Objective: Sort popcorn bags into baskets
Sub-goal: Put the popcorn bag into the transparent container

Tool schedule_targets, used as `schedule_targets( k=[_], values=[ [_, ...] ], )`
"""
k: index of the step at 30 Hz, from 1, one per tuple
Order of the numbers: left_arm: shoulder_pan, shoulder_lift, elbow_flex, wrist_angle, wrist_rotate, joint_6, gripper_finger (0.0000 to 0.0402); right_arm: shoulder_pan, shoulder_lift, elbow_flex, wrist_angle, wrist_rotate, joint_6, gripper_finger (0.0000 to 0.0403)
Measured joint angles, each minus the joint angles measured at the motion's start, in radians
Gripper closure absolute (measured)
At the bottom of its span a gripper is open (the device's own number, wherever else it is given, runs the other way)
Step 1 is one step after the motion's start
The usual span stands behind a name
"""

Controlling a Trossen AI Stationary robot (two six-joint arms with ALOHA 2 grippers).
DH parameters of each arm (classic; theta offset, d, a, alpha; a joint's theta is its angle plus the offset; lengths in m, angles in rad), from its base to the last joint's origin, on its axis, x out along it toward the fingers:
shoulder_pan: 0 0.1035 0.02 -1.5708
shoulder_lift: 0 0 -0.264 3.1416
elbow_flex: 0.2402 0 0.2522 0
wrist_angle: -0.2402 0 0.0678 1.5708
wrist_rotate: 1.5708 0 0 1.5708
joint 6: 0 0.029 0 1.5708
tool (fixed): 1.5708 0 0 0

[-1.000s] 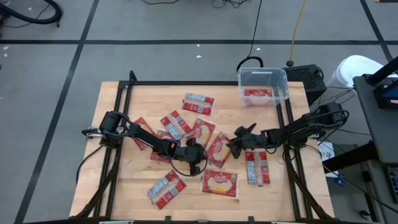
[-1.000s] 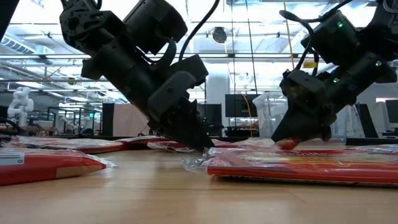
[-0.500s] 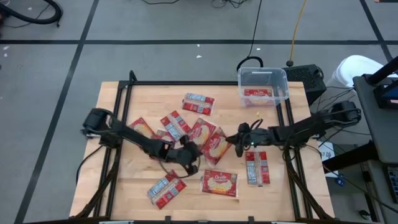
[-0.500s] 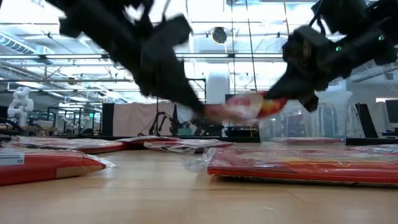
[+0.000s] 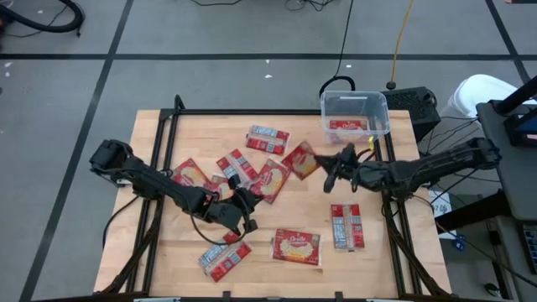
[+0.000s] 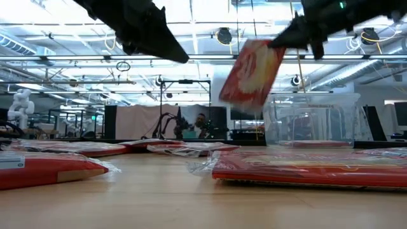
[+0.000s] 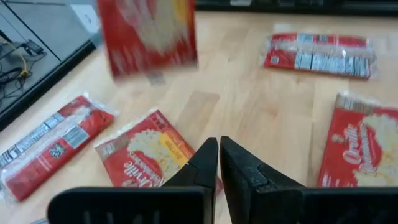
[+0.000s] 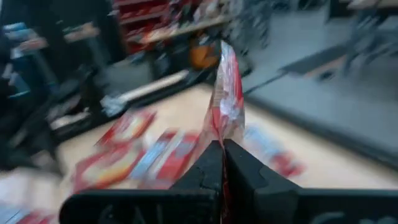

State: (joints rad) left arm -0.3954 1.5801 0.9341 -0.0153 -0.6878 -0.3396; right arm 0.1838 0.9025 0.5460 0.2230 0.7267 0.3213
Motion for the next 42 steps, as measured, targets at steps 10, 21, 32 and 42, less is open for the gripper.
schedule_targets(
  k=[10,21,32,42],
  values=[
    [-0.005,0.011,-0.001,-0.011,0.004,-0.036,0.0376,-0.061,-0.024,0.185,0.003,0.487,-0.459,0.0402],
    [-0.017,0.011,-0.001,-0.006,0.005,-0.036,0.0376,-0.251,-0.038,0.194,0.187,0.553,-0.753,0.0402],
    [0.003,0.011,0.000,0.017,0.006,-0.030,0.0376,-0.369,-0.032,0.266,0.139,0.515,-0.806,0.0402],
    [0.003,0.011,0.000,0.080,0.036,0.020,0.0376,-0.650,-0.022,0.271,-0.151,0.210,-0.475,0.0402]
  ],
)
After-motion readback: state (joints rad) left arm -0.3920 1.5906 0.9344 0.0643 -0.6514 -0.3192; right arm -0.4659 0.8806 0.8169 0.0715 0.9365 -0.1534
